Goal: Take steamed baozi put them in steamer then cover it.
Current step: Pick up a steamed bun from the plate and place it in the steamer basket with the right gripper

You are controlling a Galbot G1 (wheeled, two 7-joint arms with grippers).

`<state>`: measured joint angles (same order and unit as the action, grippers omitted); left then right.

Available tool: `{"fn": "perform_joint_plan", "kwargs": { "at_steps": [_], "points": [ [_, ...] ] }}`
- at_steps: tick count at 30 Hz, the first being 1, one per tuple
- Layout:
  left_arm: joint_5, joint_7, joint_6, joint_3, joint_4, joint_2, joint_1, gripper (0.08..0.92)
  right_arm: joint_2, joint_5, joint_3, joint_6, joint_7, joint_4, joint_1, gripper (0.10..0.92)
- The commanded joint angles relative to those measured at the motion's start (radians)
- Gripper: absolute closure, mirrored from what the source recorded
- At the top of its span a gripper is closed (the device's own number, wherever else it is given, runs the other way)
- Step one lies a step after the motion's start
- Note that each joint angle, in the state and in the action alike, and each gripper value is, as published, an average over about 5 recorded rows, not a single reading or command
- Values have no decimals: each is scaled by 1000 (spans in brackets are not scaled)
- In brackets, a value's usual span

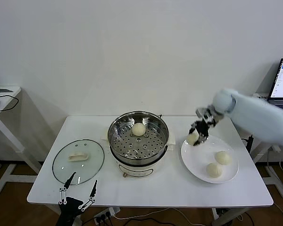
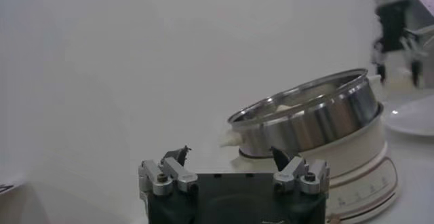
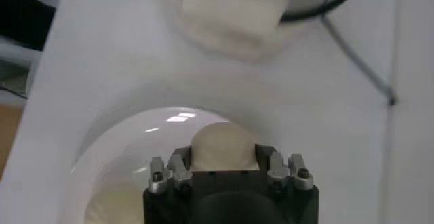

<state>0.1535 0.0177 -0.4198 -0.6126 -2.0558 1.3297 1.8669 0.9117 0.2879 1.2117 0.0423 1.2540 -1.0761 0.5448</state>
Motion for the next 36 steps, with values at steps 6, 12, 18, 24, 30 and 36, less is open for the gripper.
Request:
{"fn": "perform_joint_plan", "kwargs": {
  "at_steps": [6,12,18,24,30,36],
  "points": [
    [-3,-7,2,3,3,-6,-3,177,316,274,184,122,-20,-106,279,395],
    [-4,-10,-1,-6,2,-5,-6,177,425,277,224,184,-99,-79,216,406],
    [-6,-14,-5,-2,29,2,-22,177,496,278,243,218,-160,-52,139,414],
    [-6,-10,-13,0,21,2,-25,177,539,272,243,231,-197,-23,79,415],
    [-6,-3,-22,-1,20,8,-26,177,561,274,253,242,-219,3,51,423],
    [-5,-3,-27,-3,24,10,-25,177,565,276,253,240,-244,17,31,426]
  ]
}}
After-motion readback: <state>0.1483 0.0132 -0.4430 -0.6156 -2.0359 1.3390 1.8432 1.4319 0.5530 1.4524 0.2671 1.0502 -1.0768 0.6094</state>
